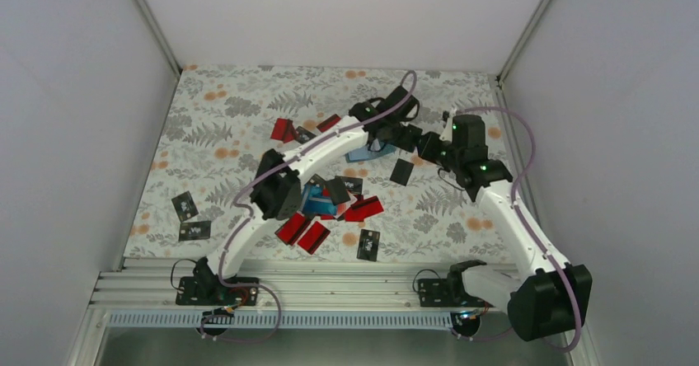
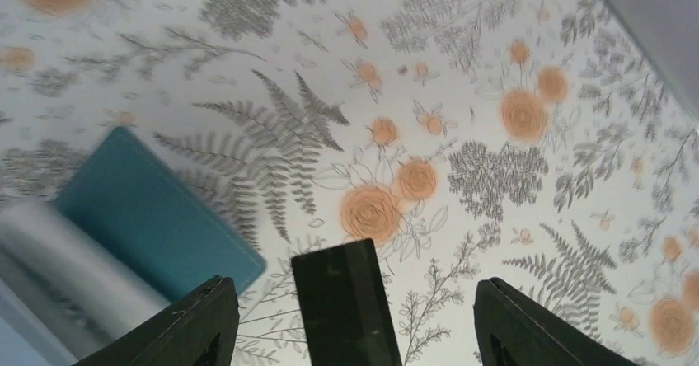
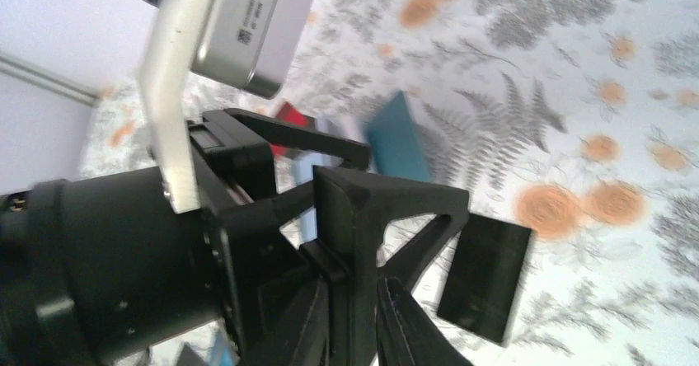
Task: Put the credit cards into the card holder
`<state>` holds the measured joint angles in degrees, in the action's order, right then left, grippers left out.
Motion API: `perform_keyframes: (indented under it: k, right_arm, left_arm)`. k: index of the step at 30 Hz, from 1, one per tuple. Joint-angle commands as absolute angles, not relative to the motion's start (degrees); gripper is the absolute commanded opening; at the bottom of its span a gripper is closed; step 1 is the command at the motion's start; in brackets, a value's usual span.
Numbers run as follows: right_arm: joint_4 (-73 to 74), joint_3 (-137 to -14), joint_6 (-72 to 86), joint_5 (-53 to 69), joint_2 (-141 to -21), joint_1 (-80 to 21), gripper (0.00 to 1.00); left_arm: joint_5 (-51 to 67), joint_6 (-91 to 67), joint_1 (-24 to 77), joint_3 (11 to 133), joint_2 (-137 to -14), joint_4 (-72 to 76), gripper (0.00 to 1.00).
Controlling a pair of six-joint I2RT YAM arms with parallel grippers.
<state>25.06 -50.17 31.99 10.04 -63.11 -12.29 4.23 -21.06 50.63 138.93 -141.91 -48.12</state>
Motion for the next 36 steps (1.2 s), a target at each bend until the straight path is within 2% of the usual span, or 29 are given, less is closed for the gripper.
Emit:
perform_keyframes:
  k: [1,6,10,16,21,26,31,36]
  right_arm:
    - [24.88,-53.44,32.14,10.24,-67.21,-11.51,0.15]
    - [22.30,-54.05,31.96,14.74,-68.96,-11.45,0.12]
    - [19.29,-52.90,31.34,20.13,-70.87,-11.60,0.13]
    - [17.44,-54.92,26.34,27.73,-79.30,-13.02,0.12]
    - [16.59,-59.30,23.84,31.76,-88.93,-16.34,0.08]
    - [17.53,-65.83,23.02,29.40,-97.39,-20.72,0.06]
    - [19.38,-70.59,22.49,24.03,-101.94,-22.60,0.10]
    - [21.33,-73.87,21.52,20.17,-105.47,-23.15,0.13]
  left_arm:
    - [2.08,-19.31,48.28,133.93,-134.04,-47.27,0.70]
    - [-4.81,-20.74,43.50,115.83,-124.38,-43.30,0.63]
    - [-3.53,-22.28,38.59,99.06,-116.28,-34.65,0.57]
    - [3.17,-21.18,36.32,87.41,-113.92,-27.08,0.57]
    - [9.40,-21.53,35.04,85.51,-115.65,-22.02,0.56]
    - [8.45,-21.63,34.20,87.60,-118.14,-23.21,0.56]
    - [6.57,-21.24,32.90,88.22,-120.03,-23.24,0.56]
    - [9.56,-20.29,32.30,89.21,-122.51,-20.32,0.53]
